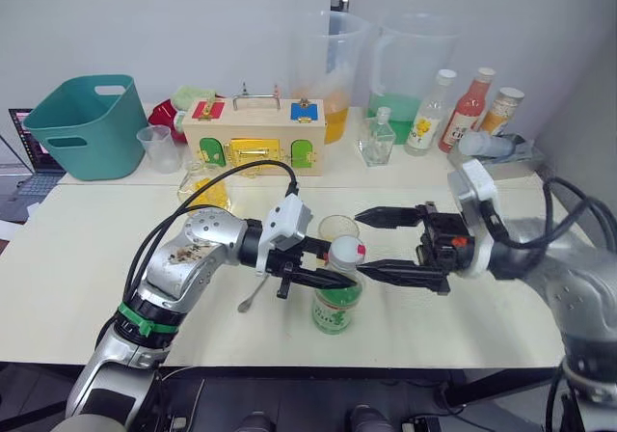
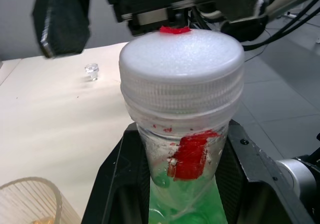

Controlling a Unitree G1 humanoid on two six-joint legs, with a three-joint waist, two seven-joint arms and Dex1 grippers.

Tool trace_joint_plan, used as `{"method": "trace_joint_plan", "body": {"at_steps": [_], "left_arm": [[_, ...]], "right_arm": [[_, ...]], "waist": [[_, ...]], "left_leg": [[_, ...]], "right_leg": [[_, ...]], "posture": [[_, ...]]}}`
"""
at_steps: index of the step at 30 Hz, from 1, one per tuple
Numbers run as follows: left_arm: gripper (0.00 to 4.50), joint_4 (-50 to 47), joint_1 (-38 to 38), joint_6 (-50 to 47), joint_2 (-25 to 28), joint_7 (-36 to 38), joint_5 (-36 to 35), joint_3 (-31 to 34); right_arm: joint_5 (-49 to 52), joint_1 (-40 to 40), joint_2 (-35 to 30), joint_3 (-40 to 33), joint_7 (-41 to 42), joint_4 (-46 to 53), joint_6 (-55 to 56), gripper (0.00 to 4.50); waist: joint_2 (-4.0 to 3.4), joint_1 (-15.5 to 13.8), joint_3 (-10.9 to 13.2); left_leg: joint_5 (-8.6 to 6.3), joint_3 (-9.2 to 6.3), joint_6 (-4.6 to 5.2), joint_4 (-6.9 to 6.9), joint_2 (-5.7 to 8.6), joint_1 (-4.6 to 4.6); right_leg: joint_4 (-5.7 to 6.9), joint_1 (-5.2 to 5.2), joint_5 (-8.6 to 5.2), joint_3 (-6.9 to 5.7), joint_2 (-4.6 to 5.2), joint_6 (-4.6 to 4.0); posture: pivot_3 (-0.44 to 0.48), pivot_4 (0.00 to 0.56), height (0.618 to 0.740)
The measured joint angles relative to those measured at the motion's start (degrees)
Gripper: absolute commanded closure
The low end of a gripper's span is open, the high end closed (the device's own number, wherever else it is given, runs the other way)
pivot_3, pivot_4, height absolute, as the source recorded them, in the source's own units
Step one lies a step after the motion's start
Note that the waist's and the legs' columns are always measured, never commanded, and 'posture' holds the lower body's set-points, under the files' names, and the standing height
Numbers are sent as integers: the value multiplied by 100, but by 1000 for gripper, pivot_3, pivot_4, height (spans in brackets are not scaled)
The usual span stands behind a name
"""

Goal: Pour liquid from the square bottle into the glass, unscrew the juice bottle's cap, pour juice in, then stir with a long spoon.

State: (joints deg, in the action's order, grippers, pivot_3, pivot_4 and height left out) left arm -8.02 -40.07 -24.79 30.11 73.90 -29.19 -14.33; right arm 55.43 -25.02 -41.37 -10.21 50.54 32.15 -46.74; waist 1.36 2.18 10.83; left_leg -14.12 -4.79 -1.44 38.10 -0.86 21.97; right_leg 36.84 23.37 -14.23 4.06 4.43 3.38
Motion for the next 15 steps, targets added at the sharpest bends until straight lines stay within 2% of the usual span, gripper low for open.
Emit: {"method": "trace_joint_plan", "body": {"at_steps": [5,12,15], "left_arm": [[3297,128,-6,63,-149,-5,21,-11],[3297,137,4,3,-228,-28,16,-9],[3298,215,-2,15,-274,-31,16,-1]], "right_arm": [[63,509,398,-13,-1857,1250,-211,0],[226,632,488,68,-3203,1799,-313,0],[240,819,488,91,-3523,1907,-336,762]], "waist": [[0,-25,0],[0,-82,0],[0,-113,0]], "left_leg": [[1,0,-1,1,4,3],[1,0,-1,1,3,5],[1,0,-1,1,3,5]], "right_leg": [[-8,-5,0,1,3,1],[-14,-5,0,0,2,1],[-16,-7,0,0,3,1]], "posture": [[0,150,740],[0,150,740],[0,150,740]]}}
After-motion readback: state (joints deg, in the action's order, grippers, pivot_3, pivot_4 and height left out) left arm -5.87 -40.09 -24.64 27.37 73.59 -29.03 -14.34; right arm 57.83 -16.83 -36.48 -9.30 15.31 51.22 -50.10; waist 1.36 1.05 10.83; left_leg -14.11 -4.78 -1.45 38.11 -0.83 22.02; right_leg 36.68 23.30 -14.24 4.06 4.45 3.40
